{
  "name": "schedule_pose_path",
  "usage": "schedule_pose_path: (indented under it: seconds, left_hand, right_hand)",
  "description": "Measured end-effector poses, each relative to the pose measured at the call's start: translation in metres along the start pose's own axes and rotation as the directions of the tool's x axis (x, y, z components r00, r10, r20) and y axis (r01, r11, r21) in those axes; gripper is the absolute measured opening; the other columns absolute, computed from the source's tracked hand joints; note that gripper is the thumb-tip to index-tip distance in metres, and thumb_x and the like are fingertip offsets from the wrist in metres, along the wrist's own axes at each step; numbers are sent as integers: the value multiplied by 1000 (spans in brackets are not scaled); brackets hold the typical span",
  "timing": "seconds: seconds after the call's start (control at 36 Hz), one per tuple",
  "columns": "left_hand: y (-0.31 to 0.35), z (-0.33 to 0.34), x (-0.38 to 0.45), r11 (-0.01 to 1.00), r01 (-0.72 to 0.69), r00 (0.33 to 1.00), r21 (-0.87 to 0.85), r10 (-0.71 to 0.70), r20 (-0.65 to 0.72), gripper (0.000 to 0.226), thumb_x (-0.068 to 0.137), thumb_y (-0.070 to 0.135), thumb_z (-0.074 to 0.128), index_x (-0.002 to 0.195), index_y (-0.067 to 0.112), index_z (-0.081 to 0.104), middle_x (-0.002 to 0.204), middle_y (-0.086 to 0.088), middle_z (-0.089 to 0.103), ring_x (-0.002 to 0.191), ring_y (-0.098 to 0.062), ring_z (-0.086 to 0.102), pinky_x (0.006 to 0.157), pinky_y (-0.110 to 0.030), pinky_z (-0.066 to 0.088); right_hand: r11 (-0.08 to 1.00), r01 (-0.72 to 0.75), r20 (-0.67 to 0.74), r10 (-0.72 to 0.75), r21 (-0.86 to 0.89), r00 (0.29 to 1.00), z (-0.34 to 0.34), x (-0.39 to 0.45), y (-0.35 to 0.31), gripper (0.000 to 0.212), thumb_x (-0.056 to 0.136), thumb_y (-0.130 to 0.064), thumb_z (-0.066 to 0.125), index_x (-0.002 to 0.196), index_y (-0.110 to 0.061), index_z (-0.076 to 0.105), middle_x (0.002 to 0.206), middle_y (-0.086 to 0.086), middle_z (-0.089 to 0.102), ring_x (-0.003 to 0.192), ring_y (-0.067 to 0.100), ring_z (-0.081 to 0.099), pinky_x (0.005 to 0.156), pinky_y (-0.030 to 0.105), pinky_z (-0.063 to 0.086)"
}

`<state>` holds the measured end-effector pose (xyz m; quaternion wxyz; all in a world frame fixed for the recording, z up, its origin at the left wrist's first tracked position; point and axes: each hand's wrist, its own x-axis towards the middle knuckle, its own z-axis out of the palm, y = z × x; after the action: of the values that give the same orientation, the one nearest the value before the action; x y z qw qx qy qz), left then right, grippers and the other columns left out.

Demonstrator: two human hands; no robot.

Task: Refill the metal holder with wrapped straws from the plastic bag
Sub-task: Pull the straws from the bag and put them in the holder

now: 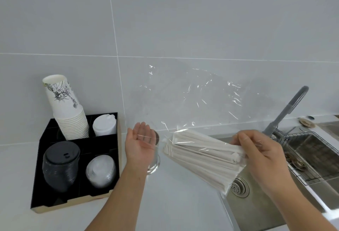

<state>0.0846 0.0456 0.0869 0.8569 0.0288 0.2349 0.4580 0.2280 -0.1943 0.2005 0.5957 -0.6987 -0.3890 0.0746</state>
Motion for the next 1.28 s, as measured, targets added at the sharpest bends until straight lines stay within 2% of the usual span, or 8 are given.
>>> schedule_pose_path:
  seconds: [0.17,0.36,0.44,0.58,0.72,0.94,1.11,1.28]
  left_hand:
    - [-9,-2,0,997,-7,1000,-81,7,-2,24,100,31,47,89,14,60,76,-3,75,65,-15,73,63,-29,61]
    - [-47,-8,-15,991,114,993,-64,-114,13,42,92,51,53,106,12,61,107,-10,72,89,-24,73,75,-38,59]
    - [-65,-8,-25,986,165,986,-31,-165,27,50,87,55,57,115,13,56,107,-12,71,87,-27,73,79,-39,54]
    - [-89,-14,-36,969,239,971,-70,-238,23,62,79,55,66,123,12,57,107,-12,71,96,-27,64,106,-42,39]
    - [-107,-11,-44,958,284,958,-28,-283,36,55,78,61,64,107,15,60,107,-9,67,93,-29,66,80,-40,53]
    - [-115,-2,-39,961,275,957,12,-275,93,84,79,67,58,140,10,47,144,-15,50,129,-33,52,106,-42,41]
    - [-115,-2,-36,969,248,965,10,-248,89,78,83,65,53,136,7,54,127,-16,61,119,-32,59,109,-45,40]
    - [-115,-1,-37,970,242,966,20,-243,90,81,82,65,55,138,5,51,142,-18,52,130,-34,51,112,-46,37]
  right_hand:
    - [1000,10,-16,-9,7,1000,-4,3,-5,27,96,-4,53,76,-9,70,79,2,72,71,9,64,66,14,49]
    - [999,19,30,-17,-49,999,0,7,-9,28,96,-8,55,73,-15,69,73,-8,70,65,1,60,61,12,46]
    - [995,20,61,-14,-94,998,-1,12,-12,27,96,-12,55,74,-20,69,76,-6,70,59,10,55,55,23,45]
    - [984,38,84,-24,-172,996,3,18,-18,25,95,-12,56,75,-17,69,77,-7,70,68,30,57,52,22,44]
    - [975,46,99,-25,-218,995,9,19,-23,23,94,-14,56,74,-19,68,77,-13,70,62,9,57,53,9,41]
    - [965,94,134,-63,-243,989,20,28,-31,22,94,-17,58,76,-23,69,79,-13,70,66,3,59,55,9,40]
    - [948,156,150,-118,-278,982,29,37,-39,24,96,-14,55,79,-24,69,80,-13,68,70,-2,61,58,8,41]
    - [936,192,161,-150,-294,976,30,39,-40,24,96,-15,56,78,-26,68,81,-13,68,73,-1,62,59,6,42]
